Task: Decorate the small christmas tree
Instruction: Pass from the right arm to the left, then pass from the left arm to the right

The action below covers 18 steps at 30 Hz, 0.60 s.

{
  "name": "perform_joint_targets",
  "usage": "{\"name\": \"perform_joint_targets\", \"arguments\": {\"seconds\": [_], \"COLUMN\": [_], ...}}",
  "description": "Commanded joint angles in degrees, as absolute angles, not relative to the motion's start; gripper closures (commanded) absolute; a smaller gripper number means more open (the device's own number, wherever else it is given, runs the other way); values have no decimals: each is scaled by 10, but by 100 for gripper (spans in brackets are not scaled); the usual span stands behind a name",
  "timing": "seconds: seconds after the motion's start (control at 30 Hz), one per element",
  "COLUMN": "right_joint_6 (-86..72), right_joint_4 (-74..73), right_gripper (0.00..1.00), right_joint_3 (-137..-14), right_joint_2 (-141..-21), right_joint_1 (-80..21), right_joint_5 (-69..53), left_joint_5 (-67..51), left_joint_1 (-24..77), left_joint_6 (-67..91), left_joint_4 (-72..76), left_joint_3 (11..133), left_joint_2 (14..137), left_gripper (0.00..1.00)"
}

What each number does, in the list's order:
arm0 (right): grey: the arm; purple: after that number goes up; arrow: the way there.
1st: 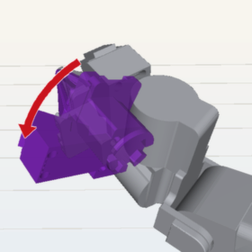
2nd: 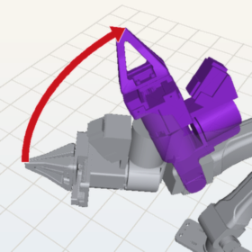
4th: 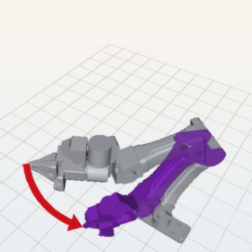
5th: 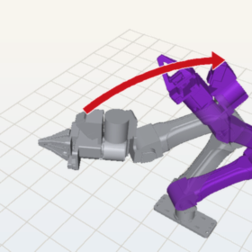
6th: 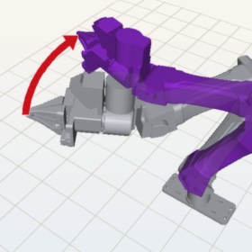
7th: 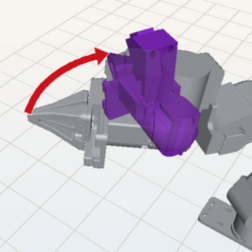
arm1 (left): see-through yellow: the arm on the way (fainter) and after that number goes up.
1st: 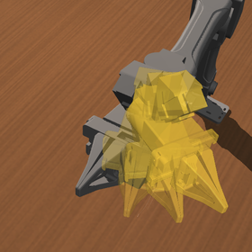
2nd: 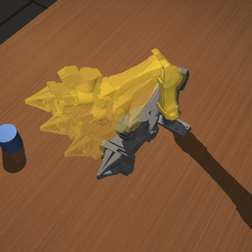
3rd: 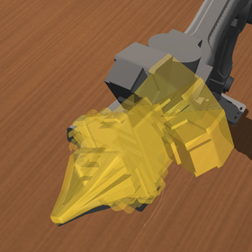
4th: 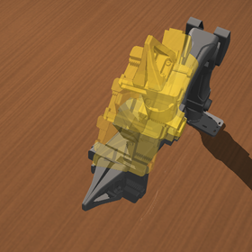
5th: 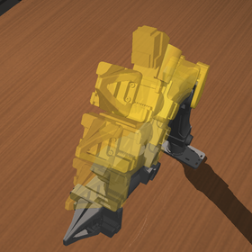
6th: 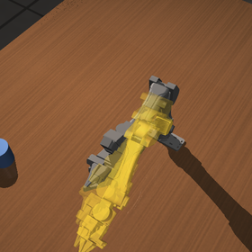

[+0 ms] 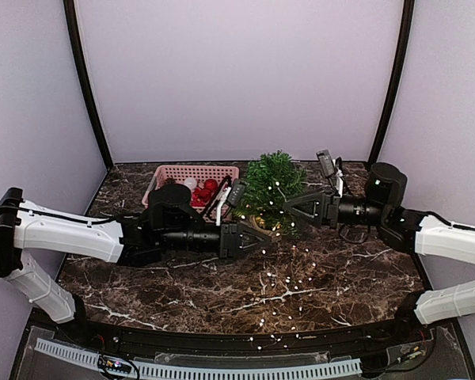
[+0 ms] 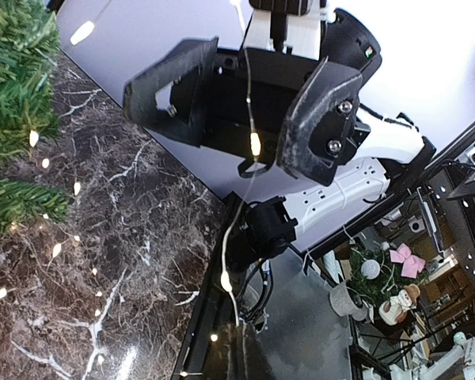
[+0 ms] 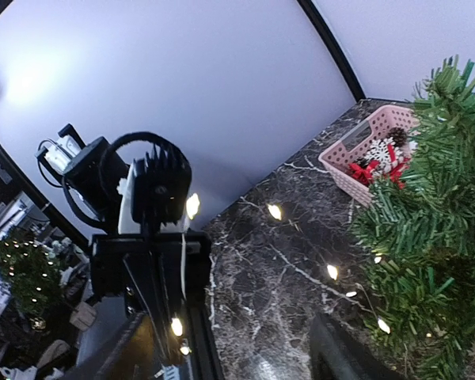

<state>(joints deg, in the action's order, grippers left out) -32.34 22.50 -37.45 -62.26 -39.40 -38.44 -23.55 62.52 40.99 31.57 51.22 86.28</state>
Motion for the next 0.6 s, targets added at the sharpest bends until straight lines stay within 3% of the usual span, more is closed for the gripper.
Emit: {"name": "perform_joint_targets", "arguments": {"seconds": [0.0, 0.07, 0.17, 0.33, 0.57], "right_joint_6": [-354, -360, -342, -294, -192], "right_joint_4": [229, 215, 171, 88, -47], "right_gripper": [20, 12, 9, 23, 36], "right_joint_3": [-327, -308, -303, -332, -431], "right_joint_2": [-562, -526, -485, -484, -580], "right_joint_1": [-405, -423, -473, -554, -642], "right_joint_5": [-339, -320, -275, -194, -117], "left_joint_5": [-163, -148, -138, -148, -153], "left_joint_1": [627, 627, 626, 627, 626], "left_joint_6": [420, 422, 431, 442, 442], "left_joint_4": [358, 352, 341, 326, 290], "left_joint_3": [492, 499, 513, 541, 554], "left_joint_2": [813, 811, 817, 830, 832], "left_gripper": [100, 100, 100, 100, 100]}}
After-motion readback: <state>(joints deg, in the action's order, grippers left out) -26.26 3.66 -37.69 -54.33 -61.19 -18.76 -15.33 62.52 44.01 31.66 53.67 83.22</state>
